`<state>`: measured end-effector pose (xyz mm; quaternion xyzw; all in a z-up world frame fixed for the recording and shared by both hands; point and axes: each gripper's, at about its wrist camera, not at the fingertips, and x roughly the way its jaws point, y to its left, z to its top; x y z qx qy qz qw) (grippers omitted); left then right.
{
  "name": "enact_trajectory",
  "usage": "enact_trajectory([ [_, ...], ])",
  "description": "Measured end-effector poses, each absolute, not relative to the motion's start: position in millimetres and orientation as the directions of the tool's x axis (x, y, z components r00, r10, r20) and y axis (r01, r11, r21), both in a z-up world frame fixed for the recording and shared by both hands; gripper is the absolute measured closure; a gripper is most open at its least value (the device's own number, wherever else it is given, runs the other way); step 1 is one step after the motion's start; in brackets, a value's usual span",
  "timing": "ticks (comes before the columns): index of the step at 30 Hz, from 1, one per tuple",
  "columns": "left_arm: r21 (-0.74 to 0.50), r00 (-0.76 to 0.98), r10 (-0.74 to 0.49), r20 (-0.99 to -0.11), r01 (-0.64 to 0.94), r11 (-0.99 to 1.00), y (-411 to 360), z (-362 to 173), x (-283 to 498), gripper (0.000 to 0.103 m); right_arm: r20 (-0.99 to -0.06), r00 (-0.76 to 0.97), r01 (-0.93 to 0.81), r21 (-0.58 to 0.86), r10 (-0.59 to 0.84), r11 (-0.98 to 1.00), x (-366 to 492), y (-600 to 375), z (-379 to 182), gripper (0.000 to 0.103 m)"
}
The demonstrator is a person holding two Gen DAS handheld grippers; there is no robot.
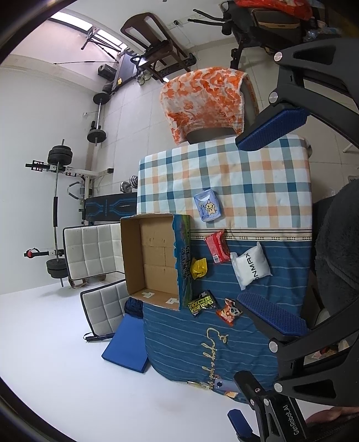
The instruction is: Organize soft objects
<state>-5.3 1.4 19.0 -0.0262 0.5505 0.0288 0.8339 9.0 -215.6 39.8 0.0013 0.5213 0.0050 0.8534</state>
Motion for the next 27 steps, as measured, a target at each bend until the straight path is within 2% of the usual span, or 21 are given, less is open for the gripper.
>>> enact_trajectory([
  [27, -0.011, 0.397, 0.023, -0.917, -0.082, 0.997, -0.4, 23.2, -9.0, 0.000, -0.886, 0.463, -0.021, 0.010, 0.018, 1.000, 6.1, -212.1, 42.9, 0.000],
])
